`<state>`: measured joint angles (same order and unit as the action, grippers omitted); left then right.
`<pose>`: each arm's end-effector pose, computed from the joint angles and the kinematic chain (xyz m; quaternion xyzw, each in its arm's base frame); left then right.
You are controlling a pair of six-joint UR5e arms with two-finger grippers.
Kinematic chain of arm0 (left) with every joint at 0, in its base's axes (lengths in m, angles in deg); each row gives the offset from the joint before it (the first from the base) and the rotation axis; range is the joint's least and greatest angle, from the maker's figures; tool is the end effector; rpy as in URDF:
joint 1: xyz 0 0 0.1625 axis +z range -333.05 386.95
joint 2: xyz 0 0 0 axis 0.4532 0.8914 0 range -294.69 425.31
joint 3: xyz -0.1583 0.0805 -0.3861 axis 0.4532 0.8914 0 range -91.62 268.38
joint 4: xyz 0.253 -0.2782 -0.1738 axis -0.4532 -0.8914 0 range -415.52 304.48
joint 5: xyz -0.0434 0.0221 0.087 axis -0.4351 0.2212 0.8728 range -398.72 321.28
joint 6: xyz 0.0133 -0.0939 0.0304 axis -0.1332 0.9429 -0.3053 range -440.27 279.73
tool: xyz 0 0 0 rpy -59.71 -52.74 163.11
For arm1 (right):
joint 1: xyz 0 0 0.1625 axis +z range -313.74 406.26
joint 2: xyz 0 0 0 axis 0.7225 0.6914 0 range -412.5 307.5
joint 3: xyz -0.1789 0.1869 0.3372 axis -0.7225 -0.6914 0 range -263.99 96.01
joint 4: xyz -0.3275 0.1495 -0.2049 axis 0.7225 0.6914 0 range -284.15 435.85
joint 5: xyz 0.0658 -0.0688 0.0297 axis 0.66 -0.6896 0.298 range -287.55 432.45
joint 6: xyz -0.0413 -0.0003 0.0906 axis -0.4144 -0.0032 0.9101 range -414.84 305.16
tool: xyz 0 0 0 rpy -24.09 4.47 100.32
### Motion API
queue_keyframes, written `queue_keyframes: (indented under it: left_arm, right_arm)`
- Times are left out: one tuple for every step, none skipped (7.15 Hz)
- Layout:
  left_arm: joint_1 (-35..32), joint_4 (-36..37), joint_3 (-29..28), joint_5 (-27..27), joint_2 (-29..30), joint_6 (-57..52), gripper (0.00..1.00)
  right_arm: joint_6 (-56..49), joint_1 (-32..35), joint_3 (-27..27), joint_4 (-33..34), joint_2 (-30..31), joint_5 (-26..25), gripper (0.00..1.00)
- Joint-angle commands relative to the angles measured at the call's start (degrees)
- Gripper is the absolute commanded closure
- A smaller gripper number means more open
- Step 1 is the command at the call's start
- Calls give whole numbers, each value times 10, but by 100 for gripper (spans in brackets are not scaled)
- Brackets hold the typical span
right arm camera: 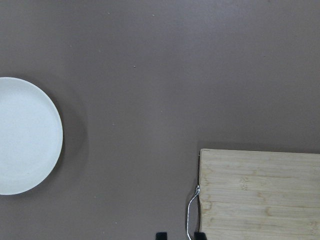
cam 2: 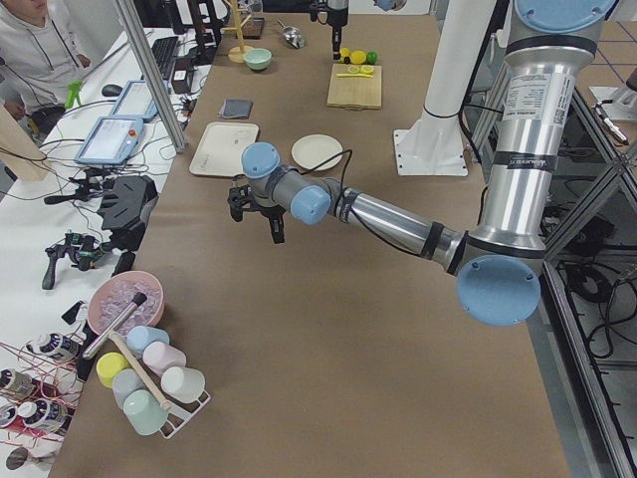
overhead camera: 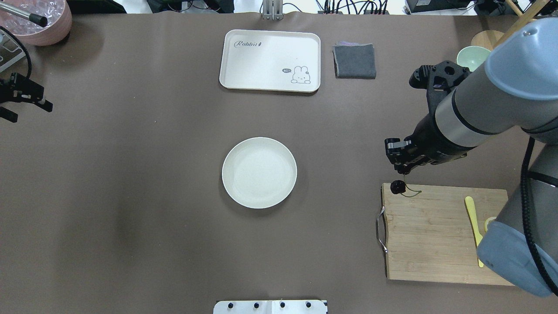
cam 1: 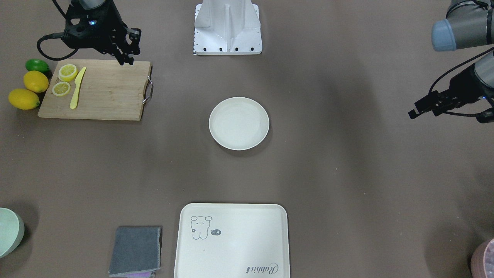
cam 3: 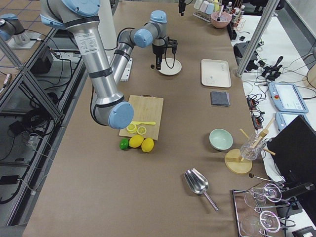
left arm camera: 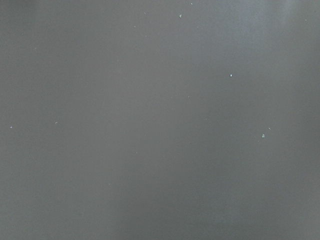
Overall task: Place red cherry on plate
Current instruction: 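Lift the cherries with the right gripper and carry them over the plate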
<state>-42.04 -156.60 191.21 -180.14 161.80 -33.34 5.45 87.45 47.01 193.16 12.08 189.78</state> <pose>0.1403 -0.5200 0.4582 -0.0380 0.4791 -0.0842 0.8729 -0.2978 -0.3770 0.1927 0.0073 -0.3940 0.0128 0.9190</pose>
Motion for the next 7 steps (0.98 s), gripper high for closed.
queue_keyframes:
  left_arm:
    - [0,0,7,0,-10,0,4]
    - [1,0,9,0,-10,0,4]
    - [1,0,10,0,-15,0,4]
    - [2,0,18,0,-24,0,4]
    - [3,0,20,0,-25,0,4]
    - [3,0,20,0,-25,0,4]
    - [4,0,20,0,-25,0,4]
  right_arm:
    - [-2,-15,-60,30,-84,-7,100]
    - [-1,-36,-96,30,-113,-26,100]
    - [1,-56,-124,29,-133,-47,100]
    - [5,-85,-150,29,-151,-70,100]
    - [10,-108,-187,25,-177,-92,100]
    - [12,-120,-209,24,-193,-95,100]
    - [23,-134,-227,4,-198,-108,100]
